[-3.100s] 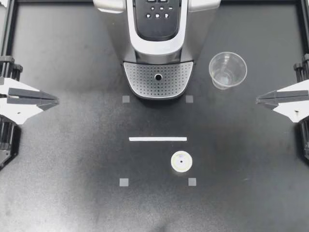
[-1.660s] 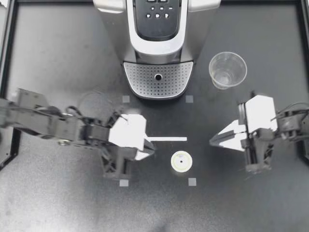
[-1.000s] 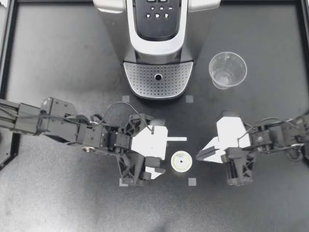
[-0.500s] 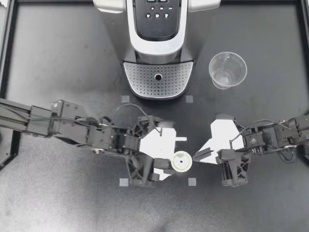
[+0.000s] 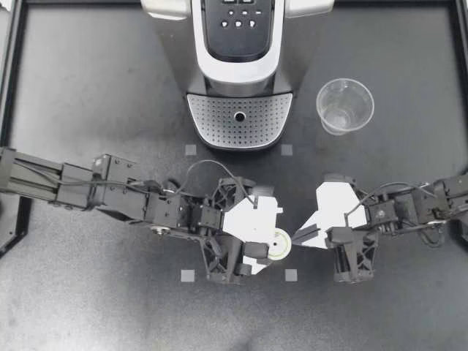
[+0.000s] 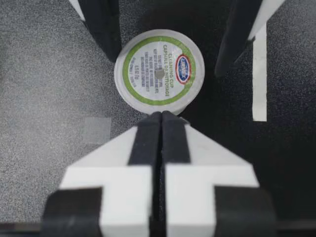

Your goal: Place the coffee capsule inside the capsule container, then place the cup onto the center of the cup tray, then push the 'Hot Water' and 'Travel Mug' buttons.

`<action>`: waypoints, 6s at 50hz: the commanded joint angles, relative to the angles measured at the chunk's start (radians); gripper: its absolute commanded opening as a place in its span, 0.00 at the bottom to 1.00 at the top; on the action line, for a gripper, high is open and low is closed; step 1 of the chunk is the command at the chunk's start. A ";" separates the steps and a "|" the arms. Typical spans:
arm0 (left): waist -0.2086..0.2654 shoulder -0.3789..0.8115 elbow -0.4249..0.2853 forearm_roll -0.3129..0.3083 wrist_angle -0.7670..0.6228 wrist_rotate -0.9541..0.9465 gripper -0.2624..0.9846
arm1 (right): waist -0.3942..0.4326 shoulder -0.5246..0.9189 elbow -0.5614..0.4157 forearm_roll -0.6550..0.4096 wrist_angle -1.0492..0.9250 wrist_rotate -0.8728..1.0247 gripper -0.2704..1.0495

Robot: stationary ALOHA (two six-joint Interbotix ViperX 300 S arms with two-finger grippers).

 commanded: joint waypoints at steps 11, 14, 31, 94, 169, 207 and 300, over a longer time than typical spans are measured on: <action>-0.003 -0.017 -0.029 0.002 -0.005 -0.003 0.82 | 0.008 0.014 -0.032 -0.002 -0.005 -0.002 0.26; -0.002 -0.012 -0.032 0.002 -0.005 -0.005 0.82 | 0.008 0.014 -0.035 -0.002 -0.005 -0.002 0.26; -0.002 -0.006 -0.035 0.002 -0.005 -0.011 0.82 | 0.008 0.003 -0.037 -0.002 -0.005 -0.002 0.26; -0.012 -0.155 0.072 -0.008 -0.011 -0.035 0.63 | -0.114 -0.311 0.041 0.020 -0.219 0.064 0.26; -0.011 -0.328 0.178 -0.008 -0.031 -0.032 0.63 | -0.411 -0.256 -0.195 0.015 -0.603 0.046 0.26; -0.012 -0.359 0.173 -0.006 -0.031 -0.020 0.63 | -0.618 -0.227 -0.331 0.015 -0.518 0.048 0.26; 0.127 -0.572 -0.118 0.824 0.440 -0.040 0.63 | -0.577 -0.486 -0.178 0.015 -0.483 0.089 0.26</action>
